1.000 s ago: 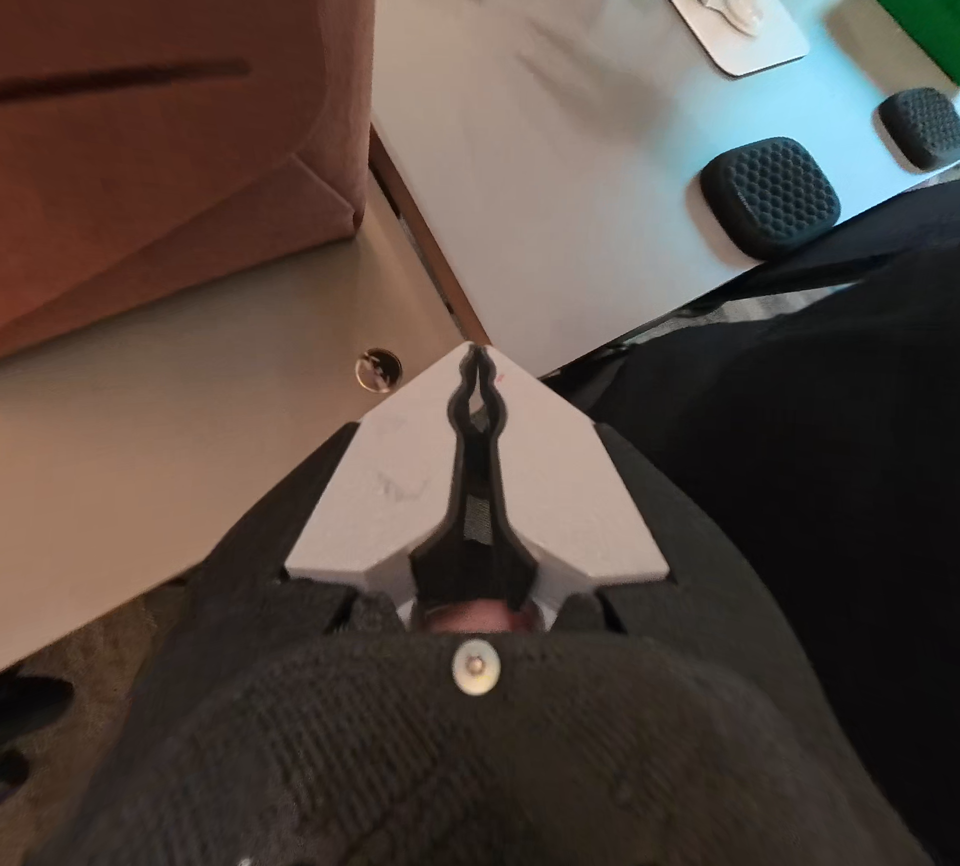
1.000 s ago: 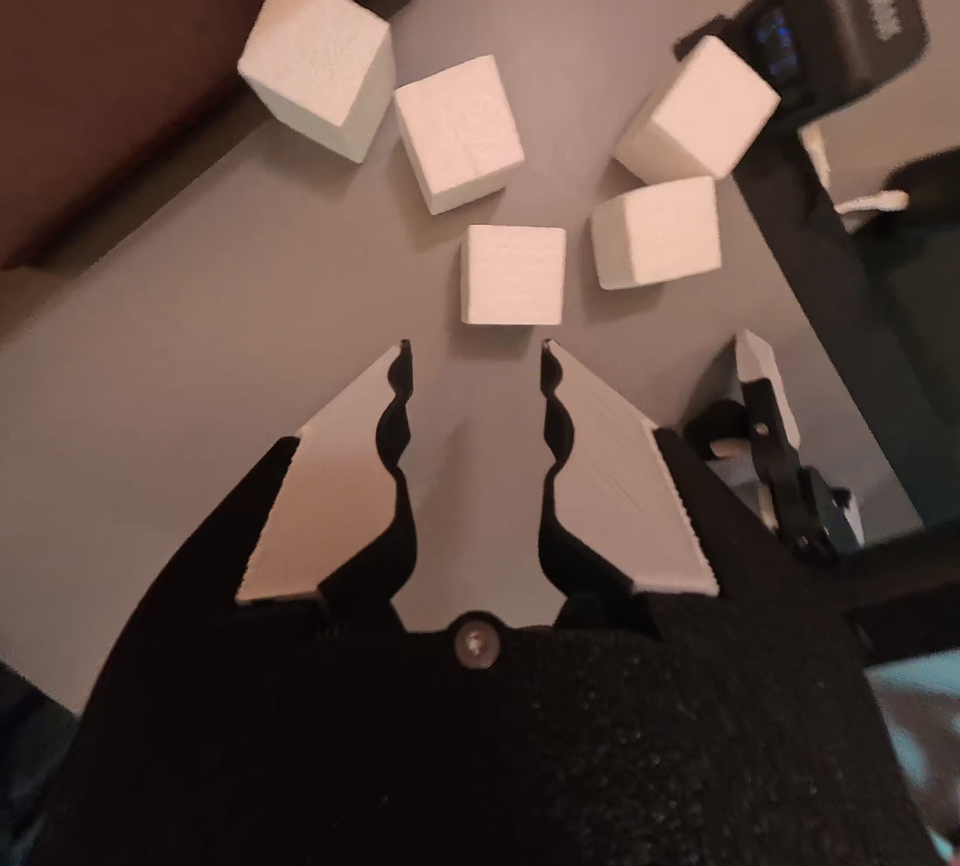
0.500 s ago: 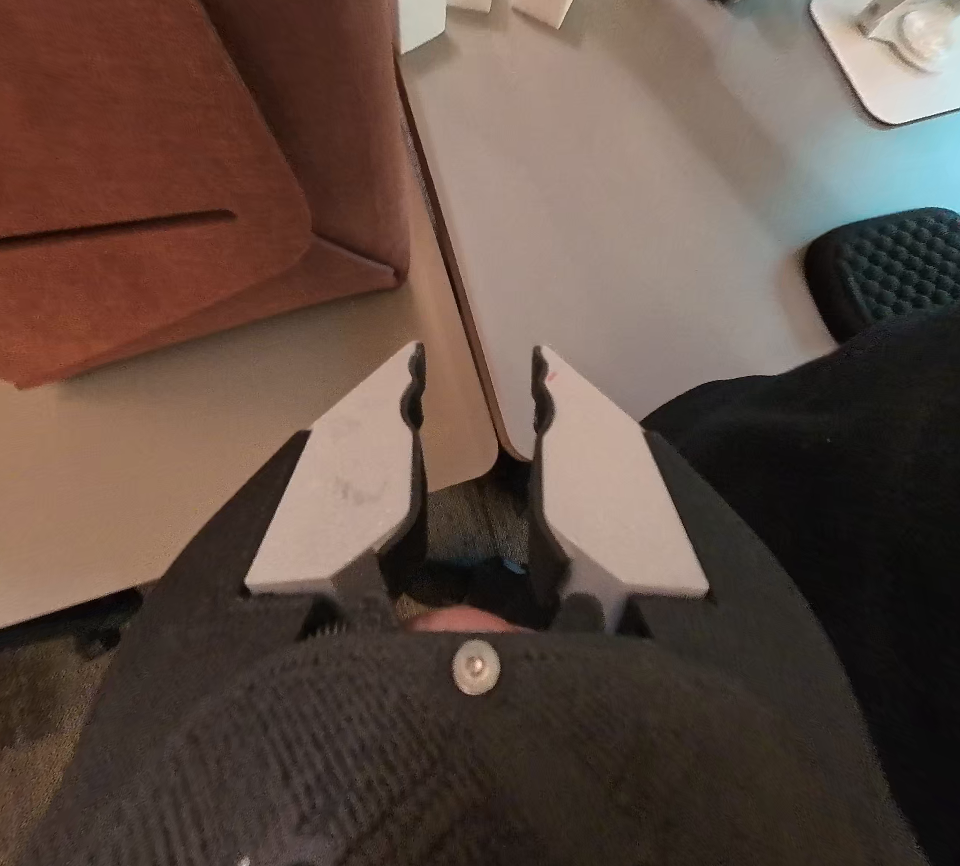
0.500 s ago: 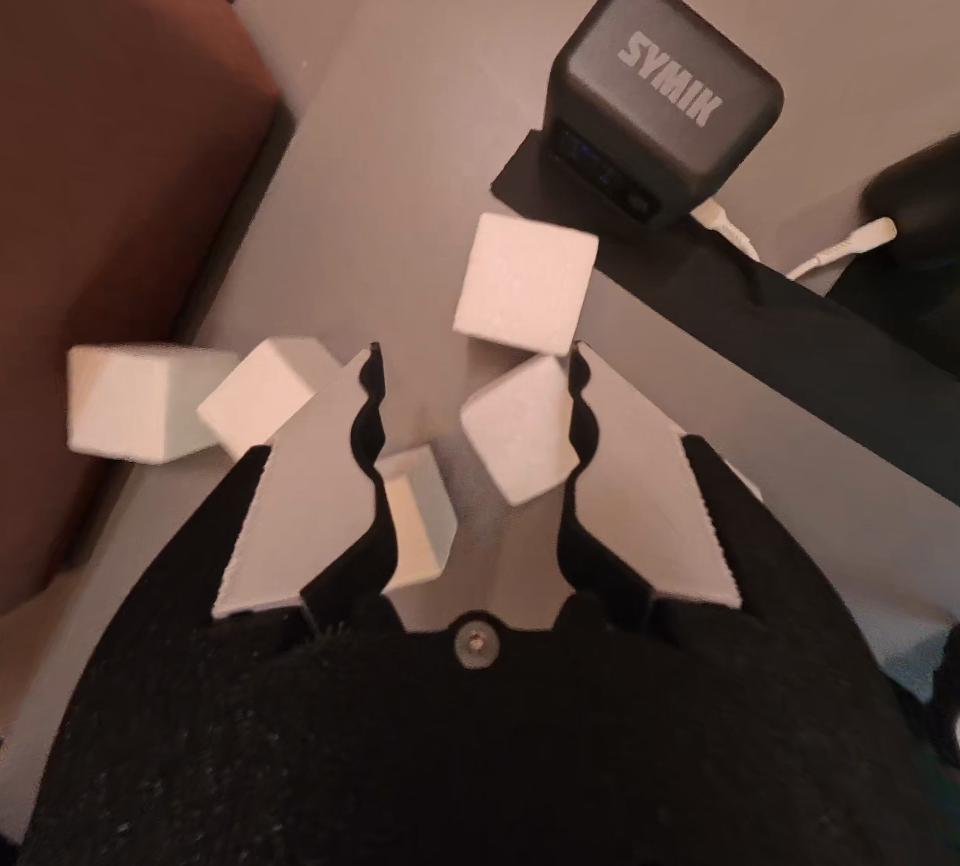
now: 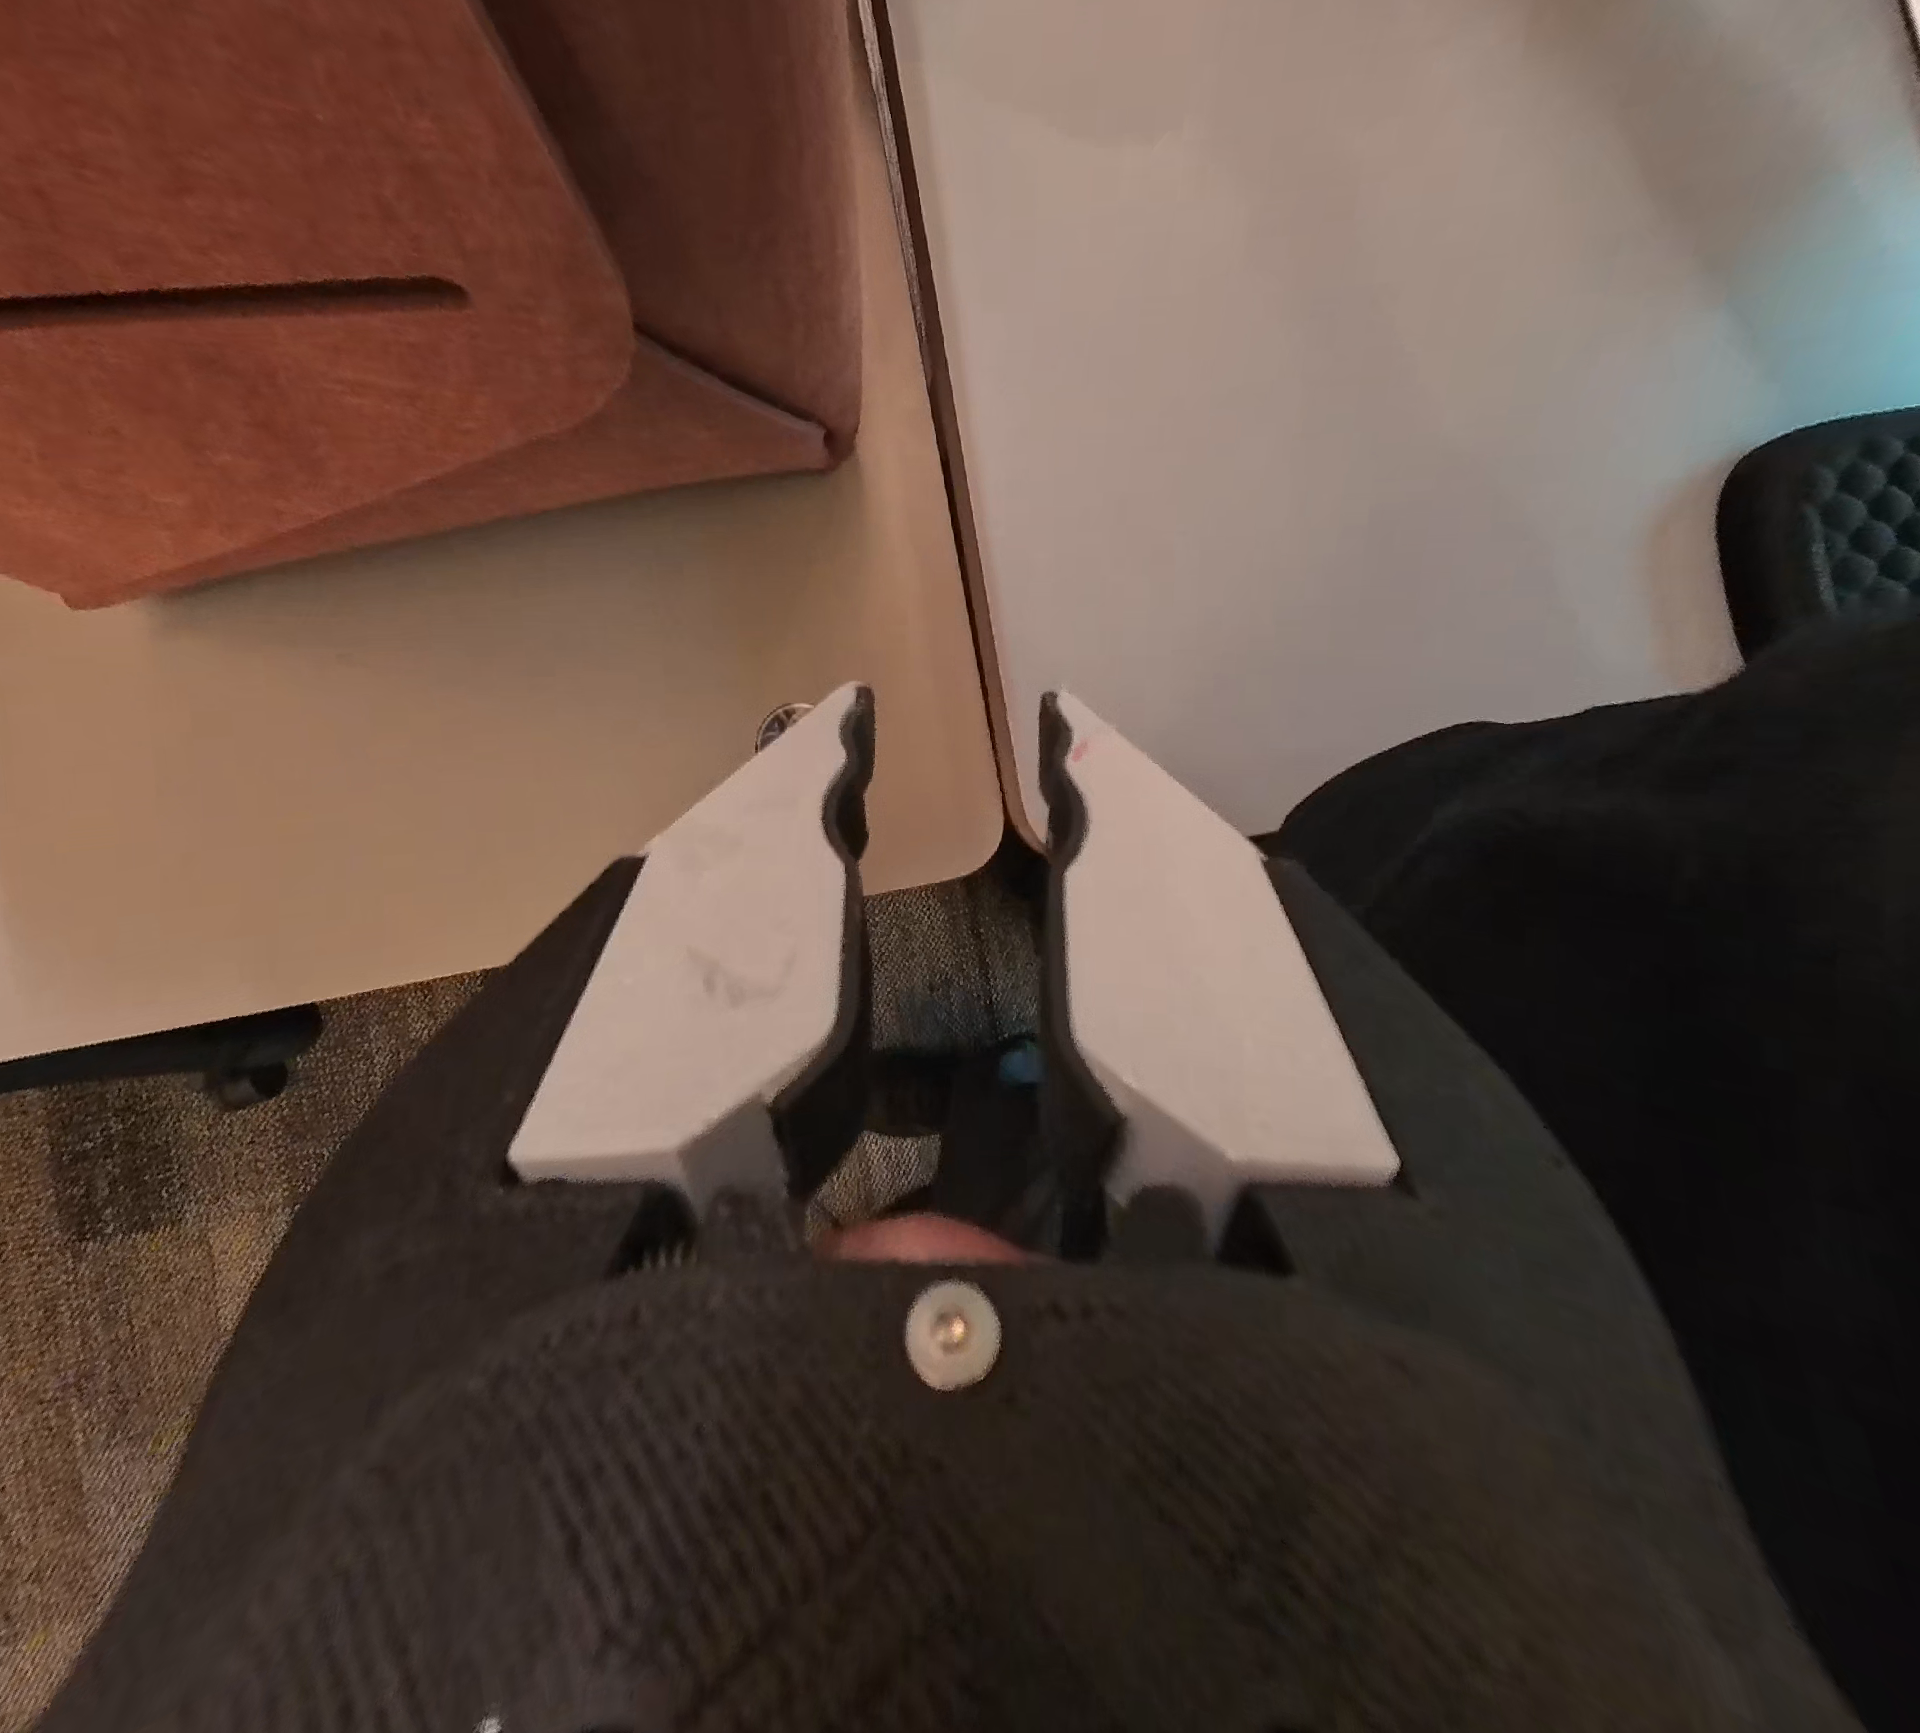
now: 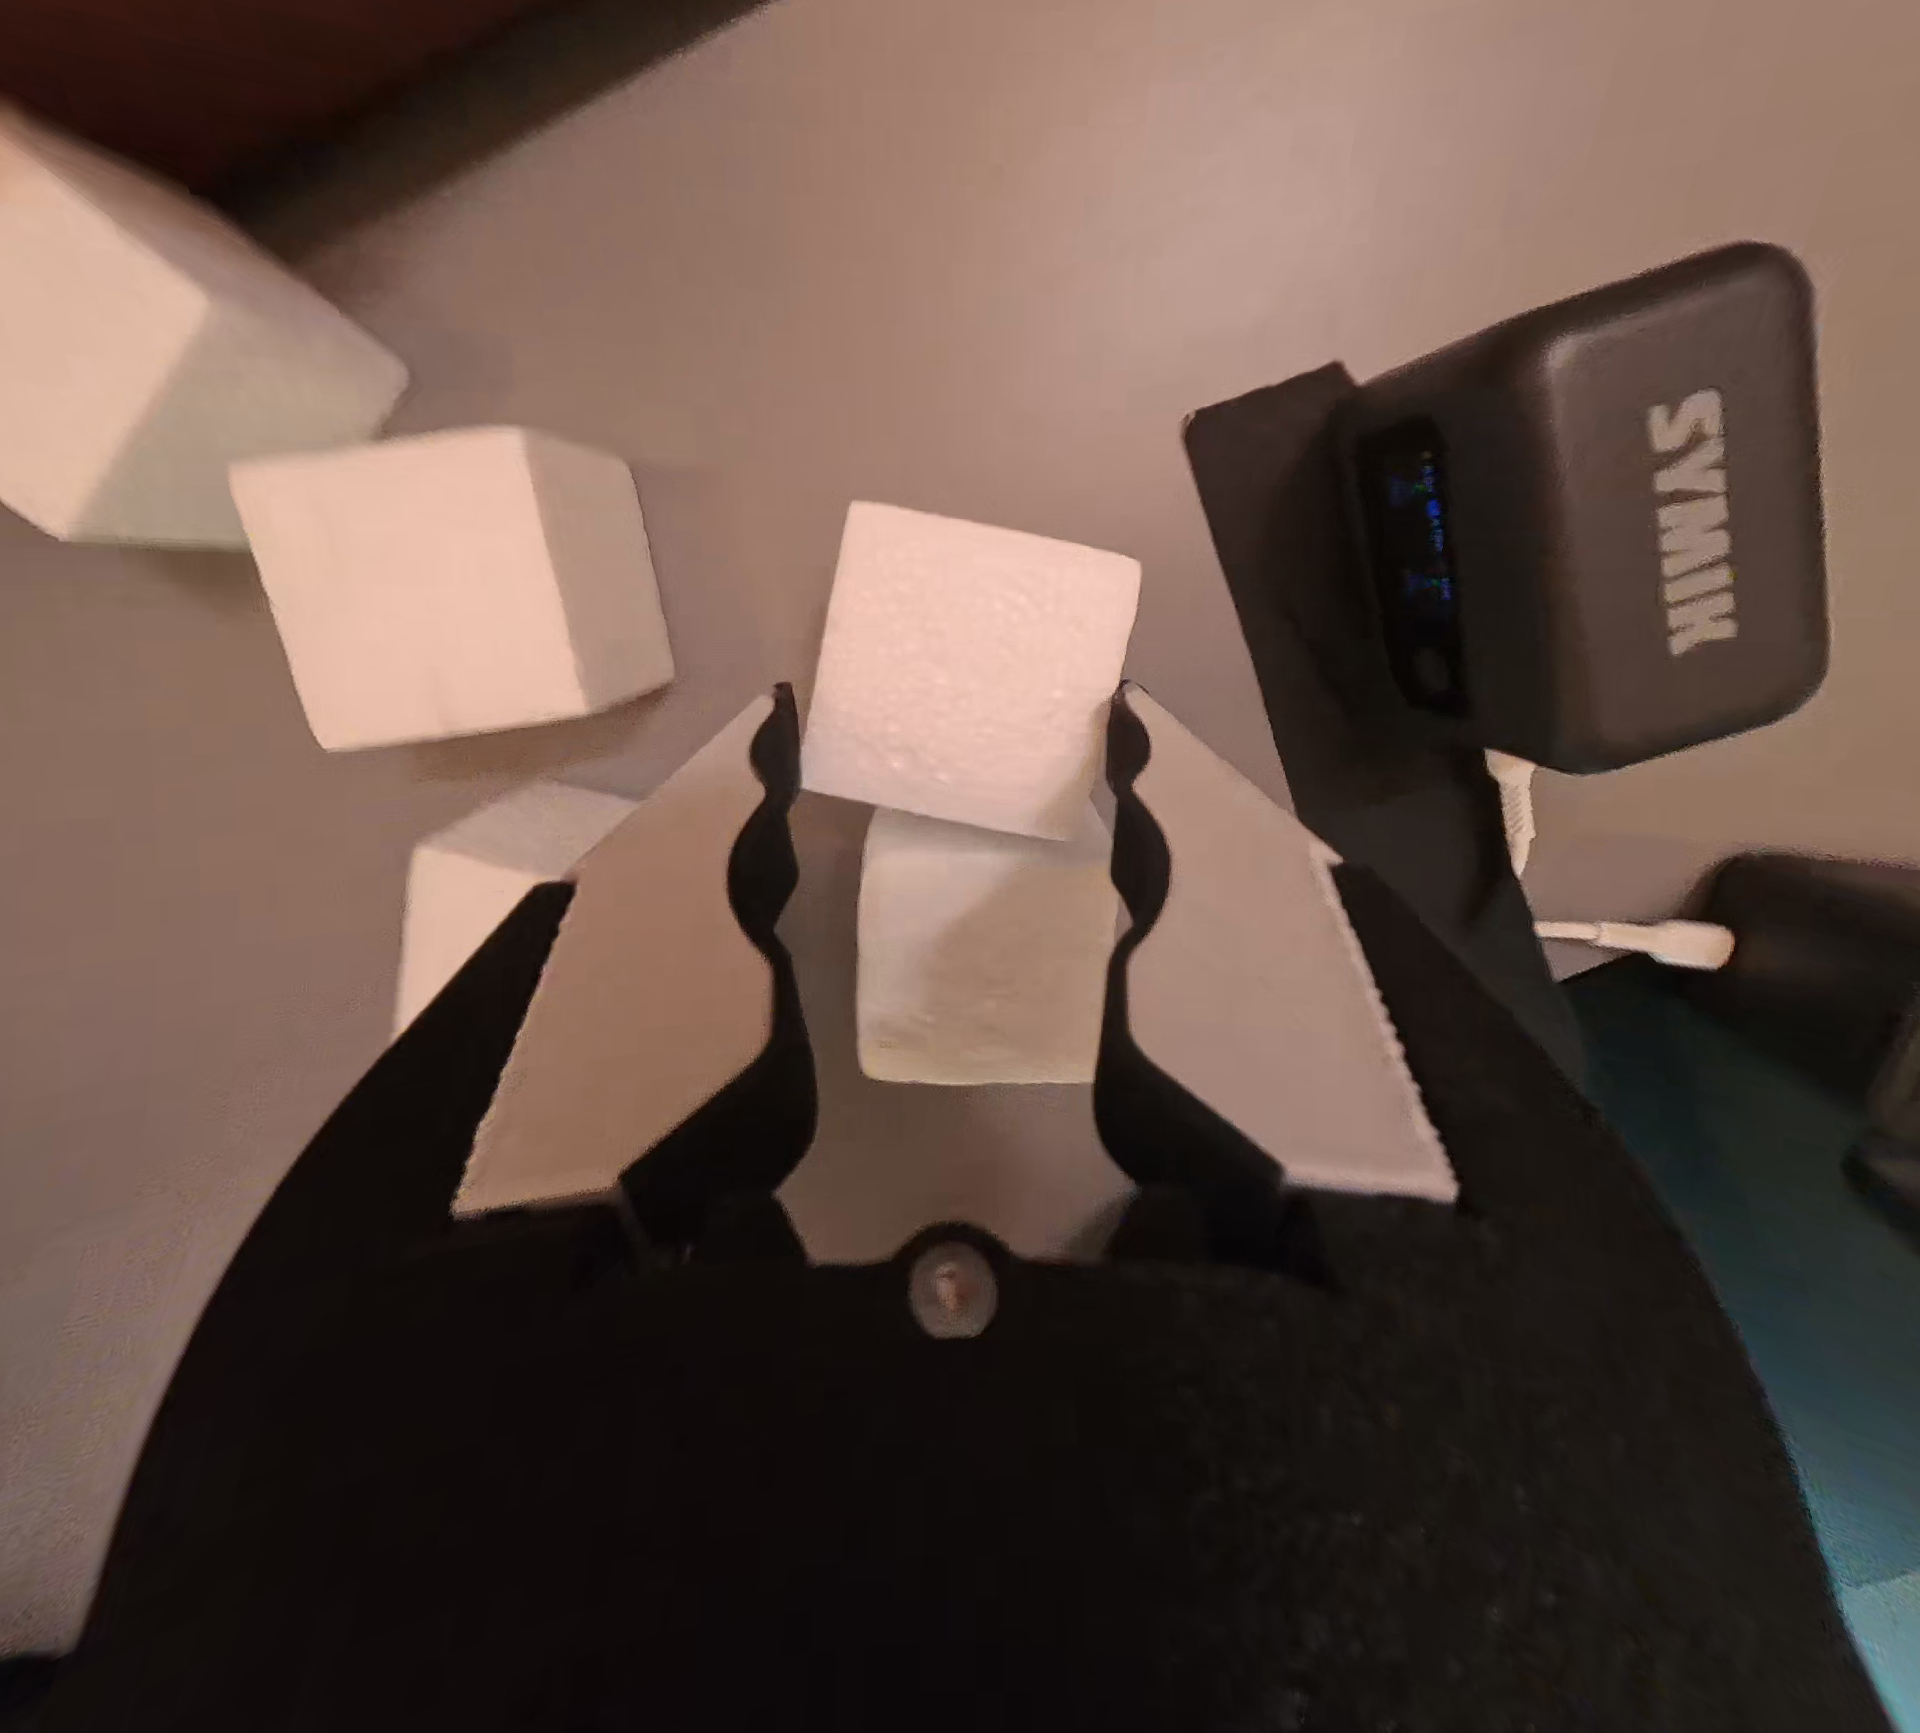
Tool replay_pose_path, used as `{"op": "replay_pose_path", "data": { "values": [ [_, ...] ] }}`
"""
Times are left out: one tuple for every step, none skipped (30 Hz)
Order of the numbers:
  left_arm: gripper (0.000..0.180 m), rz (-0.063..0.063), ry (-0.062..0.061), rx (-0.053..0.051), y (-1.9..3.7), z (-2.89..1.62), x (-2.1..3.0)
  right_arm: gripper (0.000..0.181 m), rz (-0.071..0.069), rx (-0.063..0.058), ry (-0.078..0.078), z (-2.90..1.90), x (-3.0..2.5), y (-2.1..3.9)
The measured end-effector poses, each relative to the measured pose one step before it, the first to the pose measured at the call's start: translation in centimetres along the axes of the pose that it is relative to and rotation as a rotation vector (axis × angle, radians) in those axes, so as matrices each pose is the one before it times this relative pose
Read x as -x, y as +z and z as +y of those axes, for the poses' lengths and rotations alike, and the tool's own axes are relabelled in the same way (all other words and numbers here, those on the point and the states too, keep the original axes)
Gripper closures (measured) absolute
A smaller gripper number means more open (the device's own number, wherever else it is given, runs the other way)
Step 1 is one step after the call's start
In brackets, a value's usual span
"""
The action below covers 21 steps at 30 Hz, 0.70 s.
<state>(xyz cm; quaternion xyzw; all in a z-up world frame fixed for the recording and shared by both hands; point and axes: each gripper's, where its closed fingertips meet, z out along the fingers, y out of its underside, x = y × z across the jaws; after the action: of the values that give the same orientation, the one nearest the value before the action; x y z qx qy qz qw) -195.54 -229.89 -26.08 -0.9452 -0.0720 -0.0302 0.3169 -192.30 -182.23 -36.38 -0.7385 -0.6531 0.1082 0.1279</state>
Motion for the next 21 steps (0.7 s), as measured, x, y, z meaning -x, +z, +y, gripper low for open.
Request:
{"op": "replay_pose_path", "data": {
  "values": [
    [0.150, -0.0019, -0.0004, 0.0043, 0.026, 0.156, 0.008, 0.122, 0.0133, 0.0232, -0.0420, 0.401, -0.137, 0.199],
    [0.151, 0.0011, -0.0030, 0.0027, 0.013, 0.113, -0.044, 0.122, 0.0102, 0.0204, -0.0366, 0.352, -0.051, 0.152],
    [0.151, 0.0038, -0.0037, 0.0013, -0.011, 0.055, -0.083, 0.122, 0.0017, 0.0148, -0.0284, 0.257, 0.088, 0.122],
    [0.151, 0.0023, -0.0008, -0.0009, -0.017, 0.028, -0.082, 0.121, 0.0077, 0.0066, -0.0151, 0.143, -0.035, 0.082],
    [0.151, -0.0025, 0.0020, -0.0013, -0.014, 0.022, 0.005, 0.121, 0.0036, 0.0020, -0.0034, 0.095, -0.037, 0.079],
    [0.152, -0.0039, 0.0020, 0.0002, -0.009, 0.049, 0.056, 0.120, -0.0044, 0.0011, 0.0054, 0.090, 0.018, 0.083],
    [0.152, -0.0015, -0.0004, 0.0000, -0.008, 0.040, 0.045, 0.119, -0.0008, -0.0041, 0.0117, 0.016, -0.077, 0.042],
    [0.152, 0.0008, -0.0031, -0.0005, -0.013, 0.022, 0.022, 0.116, -0.0017, -0.0133, 0.0135, -0.099, -0.055, -0.055],
    [0.152, 0.0017, -0.0042, -0.0001, -0.022, 0.031, 0.033, 0.116, -0.0070, -0.0176, 0.0132, -0.141, 0.018, -0.129],
    [0.152, 0.0003, -0.0033, -0.0003, -0.033, 0.045, 0.051, 0.115, -0.0035, -0.0173, 0.0123, -0.123, -0.063, -0.201],
    [0.152, -0.0022, -0.0014, -0.0002, -0.053, 0.060, 0.082, 0.115, 0.0018, -0.0167, 0.0084, -0.095, -0.160, -0.290],
    [0.152, -0.0030, -0.0007, 0.0008, -0.050, 0.095, 0.091, 0.116, -0.0008, -0.0208, 0.0059, -0.170, -0.109, -0.359],
    [0.153, -0.0023, -0.0022, 0.0018, -0.025, 0.129, 0.095, 0.116, -0.0101, -0.0225, 0.0060, -0.221, 0.044, -0.336],
    [0.153, -0.0009, -0.0048, 0.0026, -0.020, 0.158, 0.072, 0.119, -0.0093, -0.0129, 0.0057, -0.101, 0.065, -0.231],
    [0.153, 0.0008, -0.0059, 0.0016, -0.006, 0.131, 0.059, 0.120, -0.0067, 0.0006, 0.0003, 0.045, 0.078, -0.095],
    [0.153, 0.0007, -0.0057, 0.0001, -0.007, 0.091, 0.059, 0.120, -0.0063, 0.0029, -0.0038, 0.031, 0.155, 0.014],
    [0.153, 0.0002, -0.0051, -0.0003, 0.006, 0.055, 0.065, 0.119, -0.0054, 0.0002, -0.0029, -0.085, 0.205, 0.098],
    [0.153, 0.0002, -0.0042, 0.0001, 0.025, 0.012, 0.072, 0.119, 0.0005, 0.0072, -0.0001, -0.017, 0.119, 0.223],
    [0.153, 0.0008, -0.0032, 0.0000, 0.042, -0.023, 0.044, 0.119, -0.0017, 0.0119, 0.0017, 0.008, 0.159, 0.334],
    [0.154, 0.0010, -0.0016, -0.0003, 0.043, -0.074, 0.032, 0.118, -0.0044, 0.0110, -0.0003, -0.020, 0.205, 0.417],
    [0.154, 0.0011, 0.0007, 0.0002, 0.043, -0.084, 0.023, 0.120, 0.0024, 0.0165, -0.0050, 0.091, 0.093, 0.425]
  ]
}}
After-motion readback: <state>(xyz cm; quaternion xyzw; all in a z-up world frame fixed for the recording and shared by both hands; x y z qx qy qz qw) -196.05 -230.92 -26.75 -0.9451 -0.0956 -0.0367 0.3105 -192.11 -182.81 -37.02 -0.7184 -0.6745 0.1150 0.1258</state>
